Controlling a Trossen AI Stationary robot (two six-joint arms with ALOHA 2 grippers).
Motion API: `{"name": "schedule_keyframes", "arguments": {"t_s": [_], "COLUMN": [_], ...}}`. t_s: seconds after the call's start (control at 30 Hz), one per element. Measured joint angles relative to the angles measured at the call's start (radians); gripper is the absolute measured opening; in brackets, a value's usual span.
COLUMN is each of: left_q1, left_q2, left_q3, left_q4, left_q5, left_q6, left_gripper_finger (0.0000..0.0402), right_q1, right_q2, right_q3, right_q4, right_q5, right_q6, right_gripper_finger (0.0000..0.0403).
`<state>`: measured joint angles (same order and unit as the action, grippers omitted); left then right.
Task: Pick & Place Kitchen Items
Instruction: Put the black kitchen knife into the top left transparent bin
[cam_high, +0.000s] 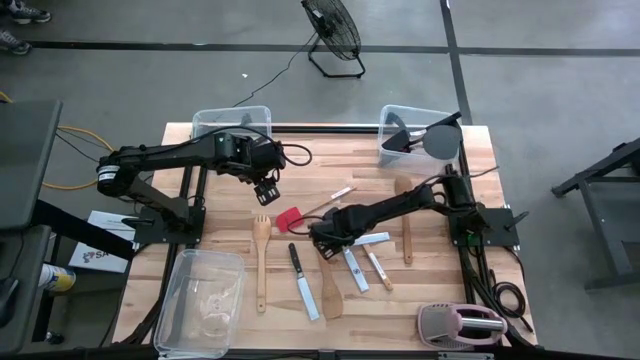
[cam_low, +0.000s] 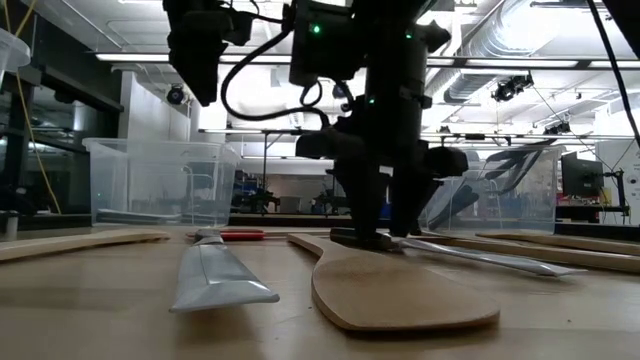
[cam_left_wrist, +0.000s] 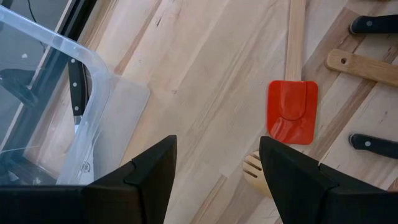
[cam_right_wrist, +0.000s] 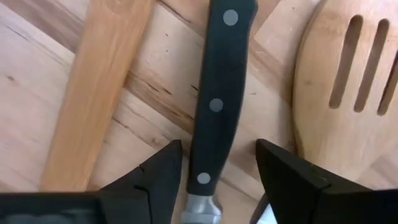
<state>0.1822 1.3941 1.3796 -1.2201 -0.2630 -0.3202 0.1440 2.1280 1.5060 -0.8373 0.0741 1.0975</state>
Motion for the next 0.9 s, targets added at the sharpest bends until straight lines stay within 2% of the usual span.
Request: {"name": "schedule_keyframes", "arguments": {"t_s": [0.23,0.47,0.73,0.9], "left_q1": [0.000,0.000,0.000,0.000], "left_q2": [0.000,0.000,0.000,0.000], "left_q3": [0.000,0.000,0.000,0.000], "left_q4": [0.000,0.000,0.001,0.034], "left_q5": [0.000,0.000,0.000,0.000], "left_q6": [0.000,-0.002,-0.002,-0.002], "left_gripper_finger": [0.0223,0.0223,0.0223,0.0223], "right_q1": [0.000,0.000,-0.001,0.000], "right_q2": [0.002,0.002,-0.018,-0.082], "right_q3": [-0.001,-0.002,-0.006,-0.009], "right_q4": [0.009,0.008,0.004,-0.003], "right_q5": [-0.006,-0.018,-0.026,-0.037], "right_q6": [-0.007,-0.055,-0.109,-0.143], "right_gripper_finger": [0.0141,0.0066,0.0067,0.0067]}}
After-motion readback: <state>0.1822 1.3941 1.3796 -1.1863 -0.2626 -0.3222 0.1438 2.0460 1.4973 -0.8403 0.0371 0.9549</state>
